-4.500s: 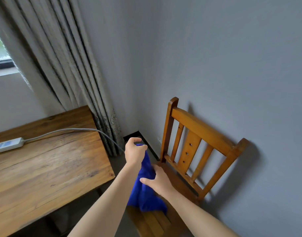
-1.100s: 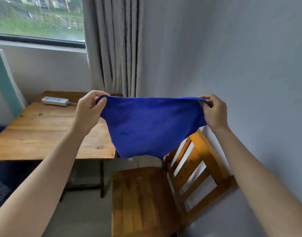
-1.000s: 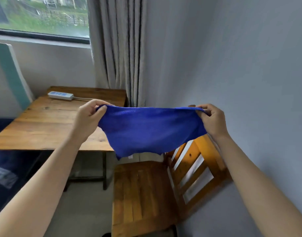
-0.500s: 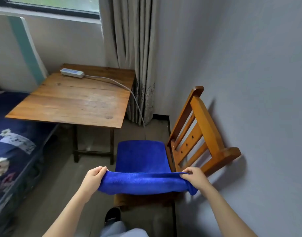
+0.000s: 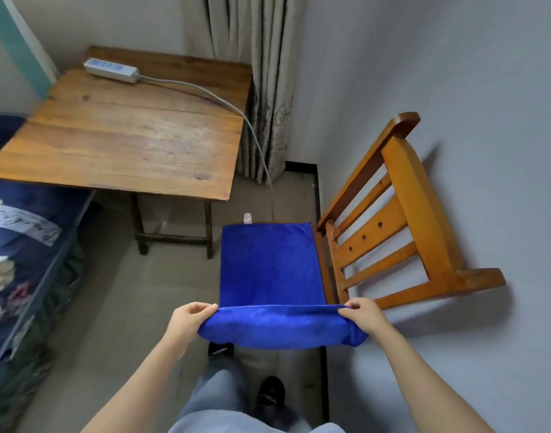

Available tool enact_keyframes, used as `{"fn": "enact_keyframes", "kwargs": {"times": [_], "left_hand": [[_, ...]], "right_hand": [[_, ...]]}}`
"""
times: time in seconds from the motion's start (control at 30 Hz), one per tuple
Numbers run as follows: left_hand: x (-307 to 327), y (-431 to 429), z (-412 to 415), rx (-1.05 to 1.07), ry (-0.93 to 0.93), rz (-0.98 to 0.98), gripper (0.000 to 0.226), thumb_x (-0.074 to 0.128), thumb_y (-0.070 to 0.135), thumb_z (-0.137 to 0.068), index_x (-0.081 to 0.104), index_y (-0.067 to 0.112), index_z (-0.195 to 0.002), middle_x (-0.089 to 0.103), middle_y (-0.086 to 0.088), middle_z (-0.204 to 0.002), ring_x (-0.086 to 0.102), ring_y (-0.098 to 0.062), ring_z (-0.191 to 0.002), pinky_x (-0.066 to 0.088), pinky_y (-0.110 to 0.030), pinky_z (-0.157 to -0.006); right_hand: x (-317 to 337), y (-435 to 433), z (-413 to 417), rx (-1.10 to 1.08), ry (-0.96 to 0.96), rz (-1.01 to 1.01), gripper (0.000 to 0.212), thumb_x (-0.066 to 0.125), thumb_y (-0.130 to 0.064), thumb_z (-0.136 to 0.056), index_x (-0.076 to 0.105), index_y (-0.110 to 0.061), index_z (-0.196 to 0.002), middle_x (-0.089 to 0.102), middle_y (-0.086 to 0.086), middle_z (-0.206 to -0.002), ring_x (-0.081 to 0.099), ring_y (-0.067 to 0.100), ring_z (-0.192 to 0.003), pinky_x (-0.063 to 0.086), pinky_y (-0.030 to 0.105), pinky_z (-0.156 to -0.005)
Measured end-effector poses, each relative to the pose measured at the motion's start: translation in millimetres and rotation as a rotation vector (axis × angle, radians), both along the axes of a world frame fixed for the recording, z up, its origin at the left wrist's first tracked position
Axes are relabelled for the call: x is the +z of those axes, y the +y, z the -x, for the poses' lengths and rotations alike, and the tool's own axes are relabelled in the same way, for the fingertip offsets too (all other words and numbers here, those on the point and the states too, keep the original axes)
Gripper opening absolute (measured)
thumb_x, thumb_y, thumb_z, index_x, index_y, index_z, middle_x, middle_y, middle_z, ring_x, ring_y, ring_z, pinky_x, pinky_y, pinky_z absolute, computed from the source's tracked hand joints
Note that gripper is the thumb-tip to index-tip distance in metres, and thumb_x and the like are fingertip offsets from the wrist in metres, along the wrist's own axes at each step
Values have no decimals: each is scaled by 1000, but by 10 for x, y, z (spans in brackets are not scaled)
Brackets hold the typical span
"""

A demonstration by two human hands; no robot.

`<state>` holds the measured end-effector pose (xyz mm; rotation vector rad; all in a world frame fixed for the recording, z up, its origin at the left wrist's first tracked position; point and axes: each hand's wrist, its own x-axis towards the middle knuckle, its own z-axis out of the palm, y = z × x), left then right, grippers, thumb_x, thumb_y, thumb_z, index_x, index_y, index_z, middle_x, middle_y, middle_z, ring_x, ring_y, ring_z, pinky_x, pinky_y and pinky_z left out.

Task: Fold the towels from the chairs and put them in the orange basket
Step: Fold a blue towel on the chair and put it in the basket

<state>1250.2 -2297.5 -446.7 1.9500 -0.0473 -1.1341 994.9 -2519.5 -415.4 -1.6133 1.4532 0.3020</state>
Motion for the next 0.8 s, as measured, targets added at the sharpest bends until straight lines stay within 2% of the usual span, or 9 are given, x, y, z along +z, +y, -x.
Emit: {"fn": "enact_keyframes", "kwargs": {"times": [0.07, 0.13, 0.2, 0.33, 0.47, 0.57, 0.67, 0.8], "left_hand": [[-42, -100, -131, 31, 110, 14, 9, 64, 11, -86, 67, 2, -86, 64, -9, -75, 55, -15, -64, 48, -19, -51], [-103, -183, -275, 37, 180, 16, 8, 62, 4, -87, 66, -3, -86, 64, -14, -78, 57, -17, -64, 51, -16, -50], [-193, -264, -425, 40, 201, 2, 7, 59, -1, -87, 64, -5, -84, 64, -16, -79, 60, -18, -65, 52, -15, -51], [-312, -480, -715, 84, 180, 5, 16, 54, -2, -89, 64, 5, -79, 64, -10, -75, 59, -15, -65, 49, -12, -48], [-551, -694, -960, 115, 138, 24, 14, 55, 3, -90, 64, 8, -82, 67, -8, -81, 60, -20, -76, 49, -20, -61], [-877, -909, -1060, 167, 113, 39, 13, 55, 5, -90, 65, 10, -83, 68, -8, -84, 60, -22, -79, 49, -26, -69], [-1170, -1079, -1106, 216, 100, 43, 13, 56, 6, -90, 66, 11, -83, 69, -9, -86, 61, -24, -82, 48, -34, -78], [-1457, -1307, -1191, 309, 47, 39, 11, 58, 6, -89, 65, 12, -84, 67, -8, -88, 60, -24, -83, 46, -34, -78]], "right_hand": [[-34, -63, -105, -50, 17, 40, 16, 57, -14, -90, 59, -18, -75, 57, -3, -76, 54, 12, -77, 43, 21, -63], [-89, -123, -201, -94, 55, 78, 11, 56, -10, -90, 61, -15, -82, 58, -2, -79, 53, 16, -85, 45, 26, -69], [-161, -176, -304, -124, 118, 113, 12, 54, -6, -90, 64, -12, -88, 58, 2, -86, 52, 18, -88, 46, 30, -74], [-329, -359, -588, -69, 225, 194, 15, 53, -8, -90, 61, -17, -81, 65, 7, -90, 55, 19, -81, 45, 28, -68], [-541, -602, -898, -116, 182, 285, 9, 52, -7, -91, 60, -12, -91, 62, 8, -93, 52, 19, -80, 40, 25, -60], [-898, -819, -1104, -140, 174, 345, 14, 52, -7, -91, 61, -9, -102, 61, 7, -101, 51, 19, -89, 41, 25, -68], [-1253, -1012, -1268, -51, 213, 431, 18, 50, -6, -92, 62, -9, -105, 62, 8, -108, 51, 22, -102, 39, 26, -75], [-1643, -1293, -1426, 33, 248, 641, 22, 51, -6, -91, 65, -7, -108, 62, 14, -108, 50, 29, -105, 43, 38, -85]]}}
